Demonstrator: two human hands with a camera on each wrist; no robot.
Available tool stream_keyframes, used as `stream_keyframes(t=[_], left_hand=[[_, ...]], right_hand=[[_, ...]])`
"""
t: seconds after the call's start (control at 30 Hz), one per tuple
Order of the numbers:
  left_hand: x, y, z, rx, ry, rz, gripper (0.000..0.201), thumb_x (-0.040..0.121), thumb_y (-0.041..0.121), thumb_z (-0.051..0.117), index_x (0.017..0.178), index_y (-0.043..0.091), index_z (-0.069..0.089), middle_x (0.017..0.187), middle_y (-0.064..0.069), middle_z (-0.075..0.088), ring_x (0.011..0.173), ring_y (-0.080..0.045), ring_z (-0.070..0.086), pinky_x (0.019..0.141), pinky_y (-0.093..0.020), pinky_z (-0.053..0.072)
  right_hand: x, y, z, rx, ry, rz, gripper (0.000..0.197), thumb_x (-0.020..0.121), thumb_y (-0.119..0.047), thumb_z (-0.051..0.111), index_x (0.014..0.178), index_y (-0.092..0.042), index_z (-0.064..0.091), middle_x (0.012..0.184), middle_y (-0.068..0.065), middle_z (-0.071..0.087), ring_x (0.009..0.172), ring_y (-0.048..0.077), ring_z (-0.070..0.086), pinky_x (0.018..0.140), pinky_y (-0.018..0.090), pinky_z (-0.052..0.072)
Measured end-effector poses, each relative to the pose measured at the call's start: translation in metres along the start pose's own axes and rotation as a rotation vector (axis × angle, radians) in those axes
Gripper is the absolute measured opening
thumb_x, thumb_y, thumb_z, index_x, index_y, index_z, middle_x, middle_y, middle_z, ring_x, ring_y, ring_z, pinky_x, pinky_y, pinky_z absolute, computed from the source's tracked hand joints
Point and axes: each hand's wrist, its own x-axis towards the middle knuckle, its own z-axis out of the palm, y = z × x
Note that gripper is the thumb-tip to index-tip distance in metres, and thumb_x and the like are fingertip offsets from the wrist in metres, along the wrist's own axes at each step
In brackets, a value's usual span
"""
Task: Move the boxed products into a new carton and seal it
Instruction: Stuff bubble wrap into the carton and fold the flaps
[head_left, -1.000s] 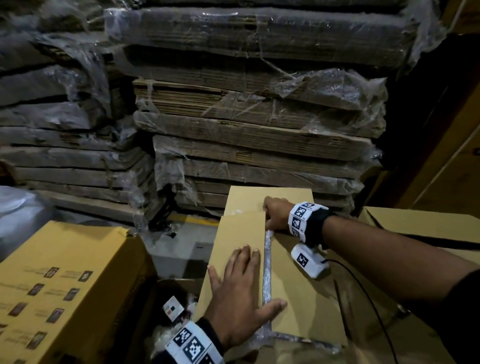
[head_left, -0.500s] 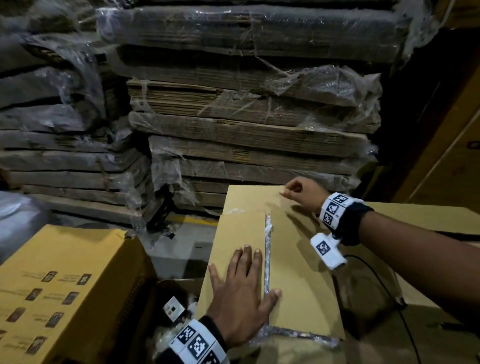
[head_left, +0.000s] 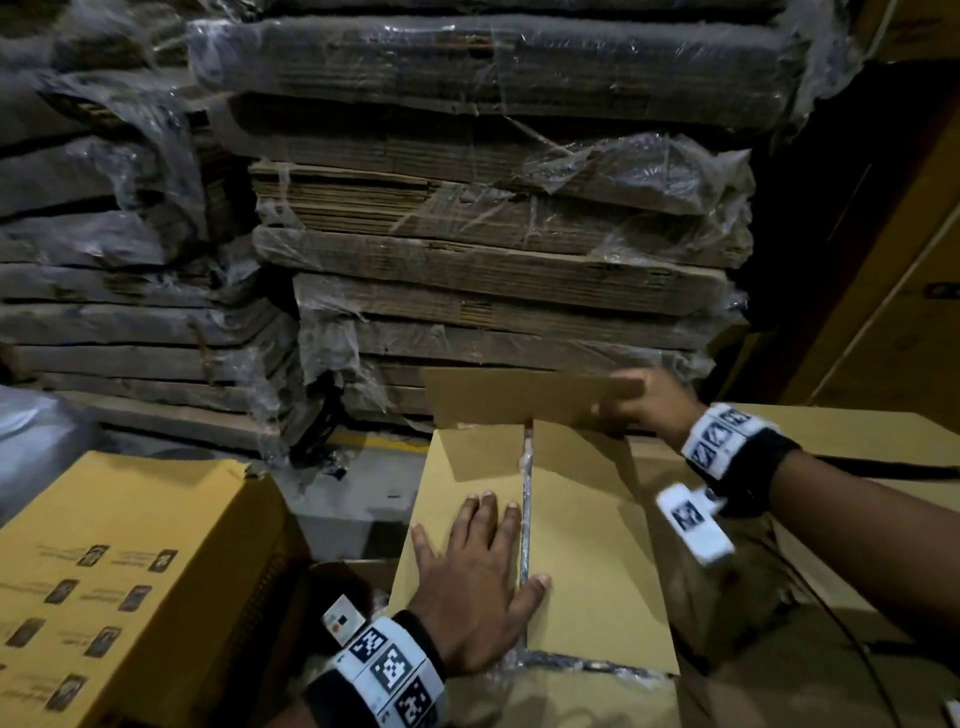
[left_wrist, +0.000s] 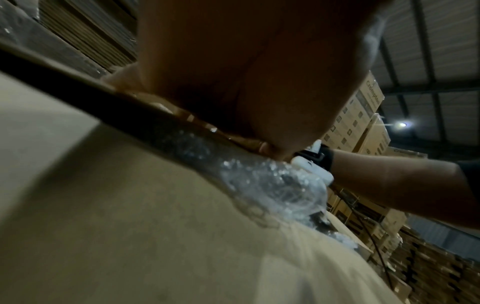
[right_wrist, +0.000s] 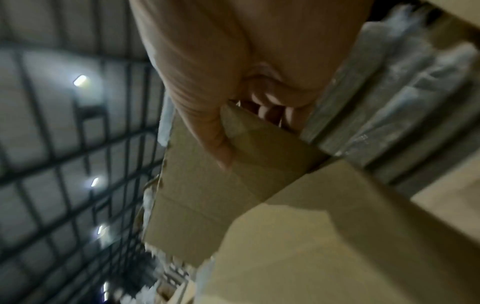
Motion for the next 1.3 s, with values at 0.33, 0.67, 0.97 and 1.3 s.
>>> stream_keyframes(t=[0.33, 0.67, 0.97, 1.3], left_hand=[[-0.006, -0.006, 0.003, -0.022, 0.030, 0.015, 0.097, 0.081, 0.087, 0.016, 0.155, 0.033, -0.015, 0.161, 0.009, -0.025, 0.149, -0.011, -0.021, 0.116, -0.065, -0.008], [-0.009, -0.004, -0.010, -0.063, 0.018, 0.012, 0.103, 0.077, 0.085, 0.041, 0.156, 0.034, 0.001, 0.164, 0.008, -0.004, 0.151, -0.016, -0.002, 0.118, -0.064, 0.003], [0.002, -0.012, -0.016, -0.158, 0.175, -0.002, 0.120, 0.051, 0.091, 0.061, 0.145, 0.028, 0.024, 0.139, 0.007, 0.027, 0.131, -0.015, 0.032, 0.113, -0.046, 0.035], [0.011, -0.026, -0.021, 0.159, -0.056, 0.086, 0.132, 0.059, 0.102, 0.017, 0.157, 0.018, -0.010, 0.165, -0.001, -0.014, 0.151, -0.016, -0.013, 0.123, -0.050, -0.002]], right_hand=[[-0.040, -0.029, 0.005, -0.755, -0.208, -0.186, 0.016, 0.087, -0.044, 0.063, 0.090, -0.031, 0.055, 0.085, -0.013, 0.063, 0.081, 0.009, 0.062, 0.069, 0.031, 0.051], [-0.019, -0.073, 0.047, -1.326, -0.463, -0.331, 0.039, 0.094, -0.025, 0.043, 0.130, -0.040, 0.049, 0.119, -0.002, 0.060, 0.106, 0.025, 0.061, 0.081, 0.034, 0.052], [-0.071, -0.015, 0.067, -1.323, -0.600, -0.189, 0.101, 0.075, -0.086, 0.011, 0.153, -0.024, -0.009, 0.161, 0.000, -0.010, 0.149, 0.023, 0.001, 0.115, 0.051, 0.022], [-0.089, 0.010, 0.079, -1.171, -0.484, -0.198, 0.095, 0.075, -0.077, -0.008, 0.152, -0.022, -0.015, 0.159, -0.002, -0.021, 0.146, 0.016, -0.020, 0.116, 0.058, -0.006]])
